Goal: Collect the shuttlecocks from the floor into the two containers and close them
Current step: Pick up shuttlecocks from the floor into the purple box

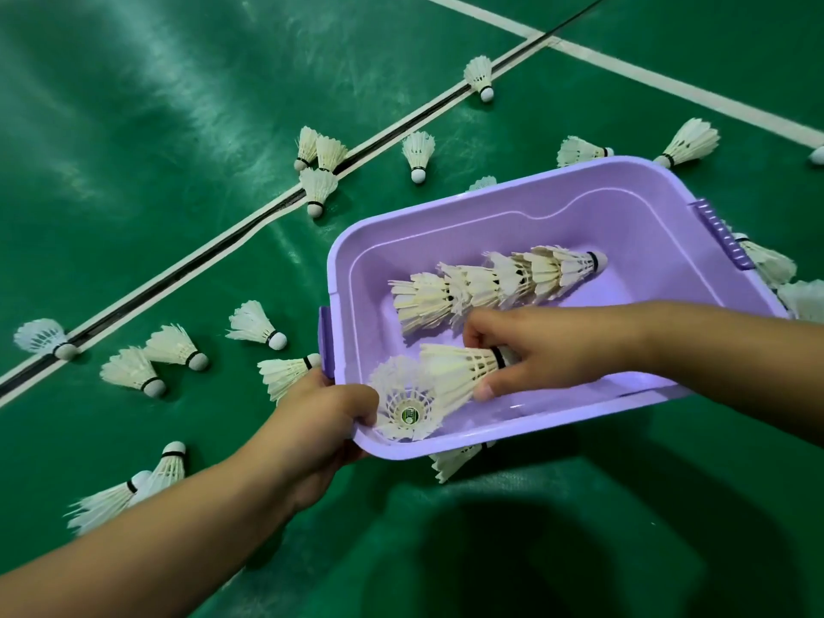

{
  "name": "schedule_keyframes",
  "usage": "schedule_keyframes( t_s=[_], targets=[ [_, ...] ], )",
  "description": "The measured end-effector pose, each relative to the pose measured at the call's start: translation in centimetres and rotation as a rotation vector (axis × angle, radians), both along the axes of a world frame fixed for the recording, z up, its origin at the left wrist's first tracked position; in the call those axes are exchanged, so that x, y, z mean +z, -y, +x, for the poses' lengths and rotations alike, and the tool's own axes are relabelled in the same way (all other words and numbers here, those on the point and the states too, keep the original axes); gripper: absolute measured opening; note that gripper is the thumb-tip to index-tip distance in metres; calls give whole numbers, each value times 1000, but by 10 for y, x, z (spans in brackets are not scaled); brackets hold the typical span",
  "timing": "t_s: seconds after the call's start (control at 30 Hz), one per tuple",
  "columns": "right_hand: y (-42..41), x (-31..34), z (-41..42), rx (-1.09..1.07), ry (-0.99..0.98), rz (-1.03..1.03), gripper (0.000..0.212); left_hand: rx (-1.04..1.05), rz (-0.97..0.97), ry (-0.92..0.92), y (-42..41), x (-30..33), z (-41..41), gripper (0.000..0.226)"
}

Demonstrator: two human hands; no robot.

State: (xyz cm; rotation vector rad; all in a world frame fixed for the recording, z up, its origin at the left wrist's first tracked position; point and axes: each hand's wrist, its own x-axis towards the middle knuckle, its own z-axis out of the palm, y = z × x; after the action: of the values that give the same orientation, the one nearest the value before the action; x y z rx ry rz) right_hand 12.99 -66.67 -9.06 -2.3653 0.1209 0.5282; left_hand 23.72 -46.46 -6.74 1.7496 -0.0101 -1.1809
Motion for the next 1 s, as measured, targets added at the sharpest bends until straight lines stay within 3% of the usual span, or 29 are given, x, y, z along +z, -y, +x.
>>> schedule_keyframes(
  t_s=[0.13, 0.23, 0.3, 0.37, 0.43, 0.6, 0.7, 0.83, 0.93, 1.0],
  targets=[
    [-2, -5, 2, 94, 65, -432, 49, -7, -9, 16, 2, -1, 2, 45],
    [5, -16, 1, 130, 32, -611, 45, -19, -14, 12, 1, -1, 2, 46],
    [2, -23, -1, 158, -13, -616, 58, -27, -13, 13, 2, -1, 0, 49],
    [-6, -27, -2, 186, -27, -507, 92, -34, -5, 25, 4, -1, -2, 46],
    [-19, -29, 2, 190, 31, -368, 104, -56, 2, 19, 7, -1, -7, 45],
    [-32, -24, 11, 87, 149, -136, 57, -118, 2, 44, 12, 0, -17, 40],
    [-24, -10, 6, 118, 92, -244, 30, -148, 5, 54, 11, -2, -16, 38],
    [-18, 10, 3, 238, -168, -538, 17, -142, 16, 3, 9, -6, -15, 36],
    [-14, 23, 4, 302, -437, -623, 20, -141, 15, -49, 10, -8, -15, 40],
    [-16, 22, 7, 270, -438, -603, 24, -136, 8, -87, 12, -9, -15, 39]
  ],
)
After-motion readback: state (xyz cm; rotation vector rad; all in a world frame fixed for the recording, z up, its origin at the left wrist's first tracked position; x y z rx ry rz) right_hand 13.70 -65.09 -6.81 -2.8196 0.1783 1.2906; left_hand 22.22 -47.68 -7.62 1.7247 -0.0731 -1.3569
